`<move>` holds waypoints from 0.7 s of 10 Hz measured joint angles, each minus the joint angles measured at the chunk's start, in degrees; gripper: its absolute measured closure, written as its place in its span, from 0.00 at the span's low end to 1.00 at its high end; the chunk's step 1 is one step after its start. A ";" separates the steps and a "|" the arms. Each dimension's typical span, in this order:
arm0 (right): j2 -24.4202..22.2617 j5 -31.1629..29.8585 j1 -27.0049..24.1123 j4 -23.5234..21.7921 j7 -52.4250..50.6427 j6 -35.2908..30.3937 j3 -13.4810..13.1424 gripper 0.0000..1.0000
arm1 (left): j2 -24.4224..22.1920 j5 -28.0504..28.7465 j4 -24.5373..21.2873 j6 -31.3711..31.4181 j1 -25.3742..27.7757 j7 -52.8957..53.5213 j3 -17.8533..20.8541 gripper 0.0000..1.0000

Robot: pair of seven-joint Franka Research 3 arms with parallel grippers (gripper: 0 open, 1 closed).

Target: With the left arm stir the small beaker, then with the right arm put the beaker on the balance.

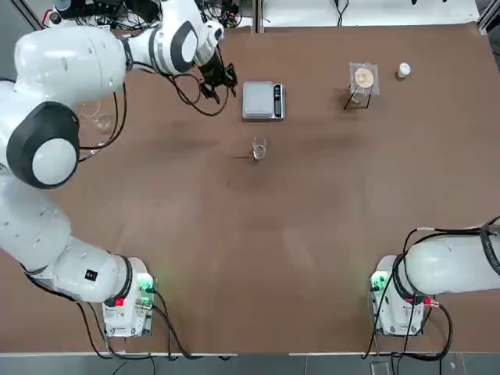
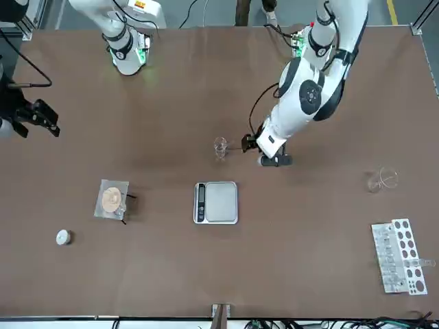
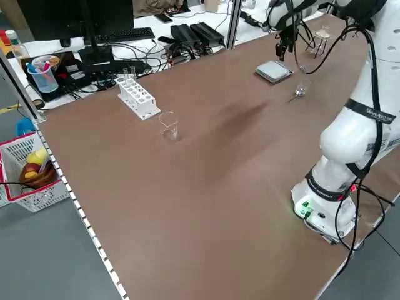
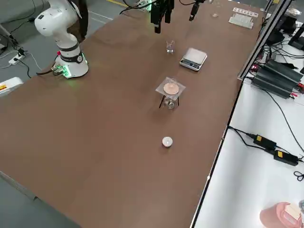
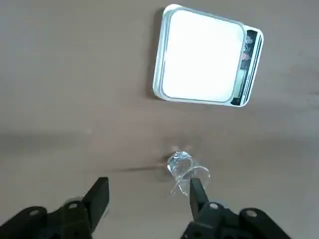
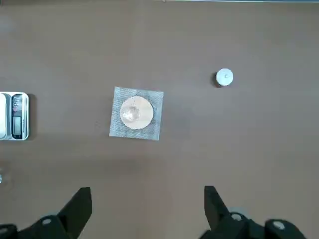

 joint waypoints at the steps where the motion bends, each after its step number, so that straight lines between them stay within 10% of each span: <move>1: 0.00 0.00 0.00 0.00 0.00 -0.04 0.01 0.00 | 1.18 0.00 -0.28 1.12 -0.48 0.01 -0.45 0.34; 7: 0.00 0.00 0.00 0.00 0.01 -0.49 0.00 0.00 | 7.10 0.00 -0.63 6.39 -4.57 0.05 -1.91 0.46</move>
